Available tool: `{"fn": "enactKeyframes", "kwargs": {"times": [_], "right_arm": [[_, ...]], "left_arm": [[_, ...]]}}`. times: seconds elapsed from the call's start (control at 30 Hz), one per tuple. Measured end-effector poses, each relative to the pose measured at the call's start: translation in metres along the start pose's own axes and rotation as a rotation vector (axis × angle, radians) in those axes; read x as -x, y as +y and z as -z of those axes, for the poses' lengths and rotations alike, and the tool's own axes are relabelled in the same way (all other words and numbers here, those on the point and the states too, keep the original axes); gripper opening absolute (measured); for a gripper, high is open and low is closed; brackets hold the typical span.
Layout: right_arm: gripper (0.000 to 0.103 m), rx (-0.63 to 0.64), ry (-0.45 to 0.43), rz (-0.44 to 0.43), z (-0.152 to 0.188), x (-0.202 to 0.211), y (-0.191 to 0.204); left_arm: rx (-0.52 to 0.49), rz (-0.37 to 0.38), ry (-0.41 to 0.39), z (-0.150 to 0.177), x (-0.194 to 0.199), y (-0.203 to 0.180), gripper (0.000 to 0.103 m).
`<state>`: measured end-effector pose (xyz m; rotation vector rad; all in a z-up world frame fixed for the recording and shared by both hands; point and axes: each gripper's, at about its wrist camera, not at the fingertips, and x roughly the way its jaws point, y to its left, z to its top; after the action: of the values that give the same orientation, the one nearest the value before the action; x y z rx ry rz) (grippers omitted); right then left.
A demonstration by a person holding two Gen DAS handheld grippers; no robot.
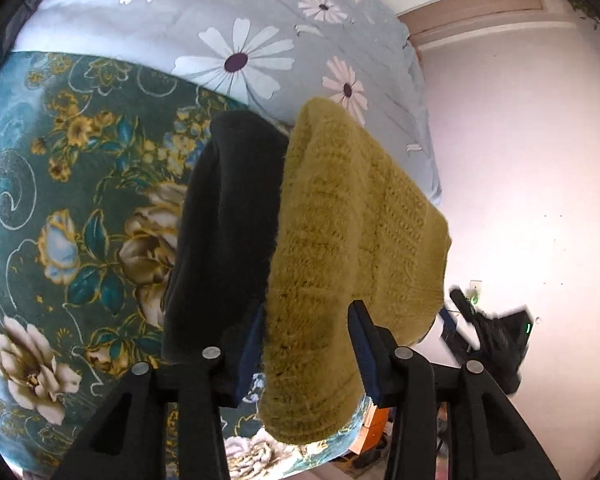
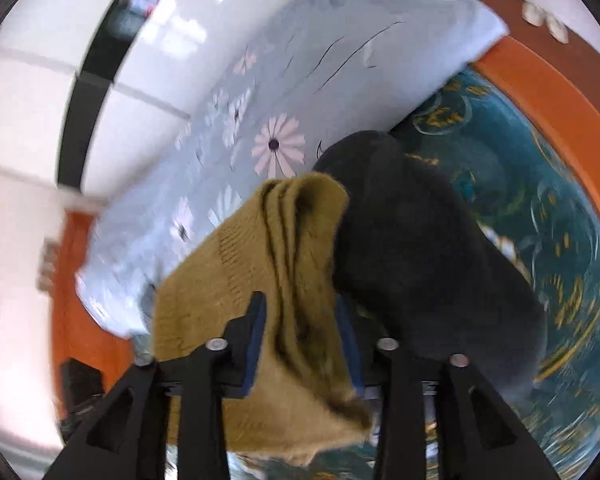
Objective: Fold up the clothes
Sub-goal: 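Carry the sweater with both tools over to the stack of black clothes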
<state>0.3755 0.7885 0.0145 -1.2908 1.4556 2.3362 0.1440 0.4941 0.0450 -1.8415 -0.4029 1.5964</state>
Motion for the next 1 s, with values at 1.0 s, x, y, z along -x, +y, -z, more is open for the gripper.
{"fn": "enactKeyframes", "kwargs": {"times": [1.0], "right_arm": [[0.018, -0.339, 0.048, -0.226, 0.072, -0.016, -0.004]], "left_arm": [[0.052, 0.028, 0.133, -0.004, 0.02, -0.025, 0.021]]}}
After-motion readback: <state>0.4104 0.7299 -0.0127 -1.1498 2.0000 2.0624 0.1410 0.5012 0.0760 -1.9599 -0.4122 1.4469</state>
